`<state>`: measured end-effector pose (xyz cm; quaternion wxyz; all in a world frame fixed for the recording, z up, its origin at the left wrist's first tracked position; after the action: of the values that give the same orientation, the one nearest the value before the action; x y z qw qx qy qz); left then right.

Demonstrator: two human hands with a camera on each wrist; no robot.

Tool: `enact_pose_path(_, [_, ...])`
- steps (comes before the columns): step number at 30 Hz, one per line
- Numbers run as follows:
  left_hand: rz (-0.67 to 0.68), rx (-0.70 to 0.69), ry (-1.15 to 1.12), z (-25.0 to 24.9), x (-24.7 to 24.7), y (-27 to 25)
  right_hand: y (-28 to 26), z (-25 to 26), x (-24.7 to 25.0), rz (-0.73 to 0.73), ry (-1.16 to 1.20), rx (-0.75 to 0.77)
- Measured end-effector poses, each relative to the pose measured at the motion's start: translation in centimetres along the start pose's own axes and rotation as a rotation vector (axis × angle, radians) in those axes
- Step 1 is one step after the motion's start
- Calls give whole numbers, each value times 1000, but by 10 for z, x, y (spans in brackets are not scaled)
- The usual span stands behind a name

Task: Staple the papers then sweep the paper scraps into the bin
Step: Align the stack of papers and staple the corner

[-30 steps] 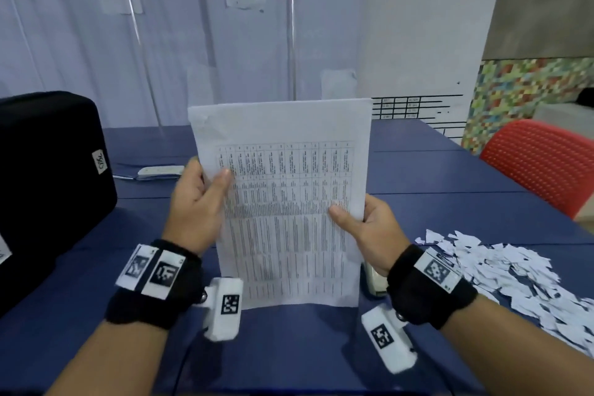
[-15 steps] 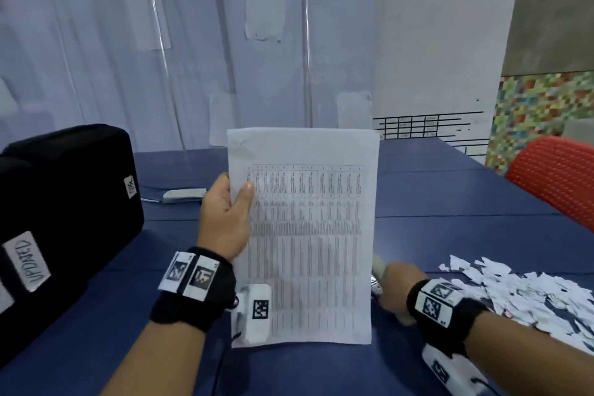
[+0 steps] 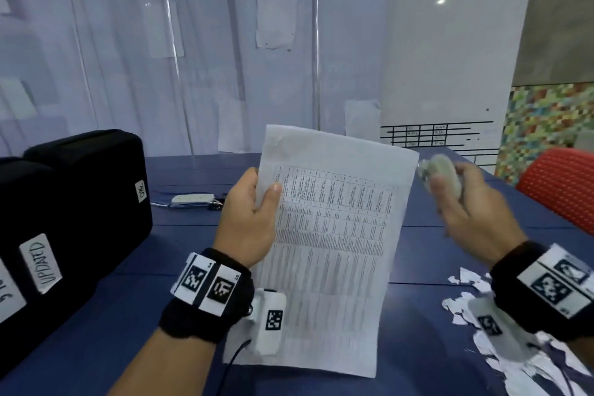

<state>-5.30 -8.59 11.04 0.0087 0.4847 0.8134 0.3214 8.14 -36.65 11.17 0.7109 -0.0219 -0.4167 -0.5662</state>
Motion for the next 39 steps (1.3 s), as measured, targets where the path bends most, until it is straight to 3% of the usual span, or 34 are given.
enact_pose_path(4, [136,-97,201,-40,-5,2,-10,57,44,-152,-157,316])
enact_pose_path(10, [346,-260,595,-83,-34,-8,-32,84,37,-58,-342,482])
enact_pose_path(14, [461,-367,812,-86,-59,-19,-32,91,25,93,-443,458])
enact_pose_path(18, [482,-347,875,-81,-57,-17,-33,85,11,242,-482,436])
enact_pose_path(39, [514,-365,1004,-70,-72,-17,-27,79,8,276,-576,439])
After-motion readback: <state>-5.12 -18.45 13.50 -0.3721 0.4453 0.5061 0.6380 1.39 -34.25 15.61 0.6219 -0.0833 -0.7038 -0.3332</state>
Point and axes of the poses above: each hand's wrist, its own y-axis towards the middle knuckle, its own x-axis out of the back of the hand, z = x × y, the point moved 6 cm from there along y, towards the middle knuckle, and after that the axes turned 10 degrees about z, right-handed, at the moved point
